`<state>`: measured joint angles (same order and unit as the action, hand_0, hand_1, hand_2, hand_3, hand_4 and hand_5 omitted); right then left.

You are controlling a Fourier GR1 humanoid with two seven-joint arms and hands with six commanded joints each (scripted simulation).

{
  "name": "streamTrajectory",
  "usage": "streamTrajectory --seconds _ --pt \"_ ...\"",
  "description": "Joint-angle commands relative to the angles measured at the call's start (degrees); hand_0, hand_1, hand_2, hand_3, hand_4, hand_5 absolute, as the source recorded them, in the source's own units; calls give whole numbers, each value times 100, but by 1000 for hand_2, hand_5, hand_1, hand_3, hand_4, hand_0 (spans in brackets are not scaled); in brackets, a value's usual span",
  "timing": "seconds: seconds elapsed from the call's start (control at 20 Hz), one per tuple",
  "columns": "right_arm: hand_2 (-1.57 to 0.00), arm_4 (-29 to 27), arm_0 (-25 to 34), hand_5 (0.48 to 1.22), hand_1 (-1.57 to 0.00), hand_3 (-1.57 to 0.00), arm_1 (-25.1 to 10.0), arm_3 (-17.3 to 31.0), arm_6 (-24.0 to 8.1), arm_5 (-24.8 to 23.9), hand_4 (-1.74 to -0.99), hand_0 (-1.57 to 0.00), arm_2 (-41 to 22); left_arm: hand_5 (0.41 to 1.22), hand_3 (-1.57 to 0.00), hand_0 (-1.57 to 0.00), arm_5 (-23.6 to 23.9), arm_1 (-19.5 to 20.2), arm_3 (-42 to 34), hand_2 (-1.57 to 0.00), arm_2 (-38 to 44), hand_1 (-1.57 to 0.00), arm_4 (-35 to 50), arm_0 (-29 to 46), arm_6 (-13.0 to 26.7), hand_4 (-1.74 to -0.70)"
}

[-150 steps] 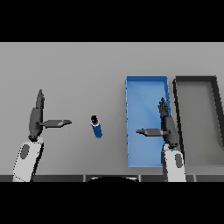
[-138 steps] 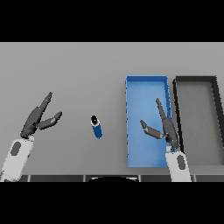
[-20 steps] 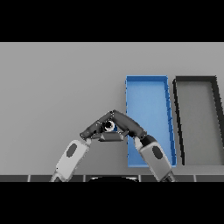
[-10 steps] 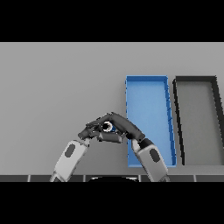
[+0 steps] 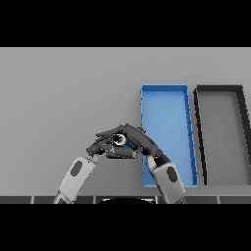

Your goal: Pick up the blue pipe and place it into the blue bin.

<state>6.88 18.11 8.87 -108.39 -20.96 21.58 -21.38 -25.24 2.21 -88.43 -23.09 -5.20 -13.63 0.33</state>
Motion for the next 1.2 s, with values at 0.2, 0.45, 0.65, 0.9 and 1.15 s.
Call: streamTrajectory --seconds 0.2,0.45,0.65,0.9,1.15 --pt "-1570 246 7 1220 -1570 -1570 124 53 77 30 -1499 -1570 63 607 -45 -64 54 -74 117 -58 53 -59 69 22 264 -974" --pt "-1571 11 43 1221 -1571 -1571 369 -123 55 96 -1496 -1571 303 519 -14 -20 126 -78 151 -18 76 -19 39 40 361 -971" --pt "-1571 -766 665 1221 -1571 -1571 616 -437 -881 53 -1494 -1571 897 489 -5 -8 193 -142 191 -7 31 -7 -41 19 593 -973" --pt "-1571 -1634 2127 1221 -1571 -1571 264 -328 -1376 -468 -1497 -1571 2015 474 -1 -2 125 -62 117 -2 66 -2 17 50 575 -954" --pt "-1571 -1606 2922 1221 -1571 -1571 -565 -119 -1394 -940 -1498 -1571 2998 466 0 0 122 54 -41 0 82 0 -2 95 510 -948"
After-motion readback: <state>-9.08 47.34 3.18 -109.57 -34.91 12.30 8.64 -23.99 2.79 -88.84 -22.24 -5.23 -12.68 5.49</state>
